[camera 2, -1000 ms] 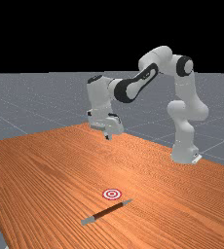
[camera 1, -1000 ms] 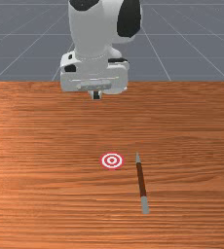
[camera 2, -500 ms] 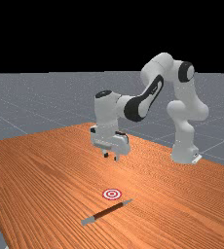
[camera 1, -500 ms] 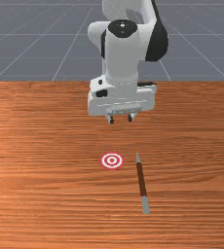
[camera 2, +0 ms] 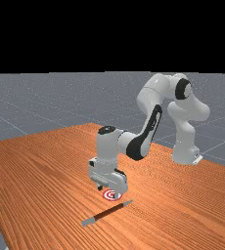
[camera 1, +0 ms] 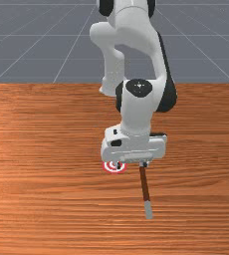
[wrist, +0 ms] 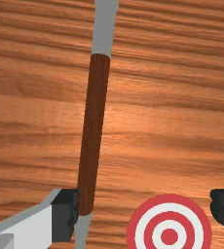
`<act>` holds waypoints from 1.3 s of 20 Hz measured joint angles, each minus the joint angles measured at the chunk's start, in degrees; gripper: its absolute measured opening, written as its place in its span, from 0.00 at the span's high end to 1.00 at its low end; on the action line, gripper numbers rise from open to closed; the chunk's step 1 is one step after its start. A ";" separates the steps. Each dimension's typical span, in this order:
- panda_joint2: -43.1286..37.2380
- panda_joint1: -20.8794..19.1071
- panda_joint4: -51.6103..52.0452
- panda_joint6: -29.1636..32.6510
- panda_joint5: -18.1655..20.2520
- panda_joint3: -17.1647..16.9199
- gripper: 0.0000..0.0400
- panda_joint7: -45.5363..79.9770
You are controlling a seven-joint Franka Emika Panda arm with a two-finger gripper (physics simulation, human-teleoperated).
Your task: Pick up the pen and put it to the marker
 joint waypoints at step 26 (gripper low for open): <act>0.83 3.12 -7.77 4.90 -1.27 -0.51 0.78 1.83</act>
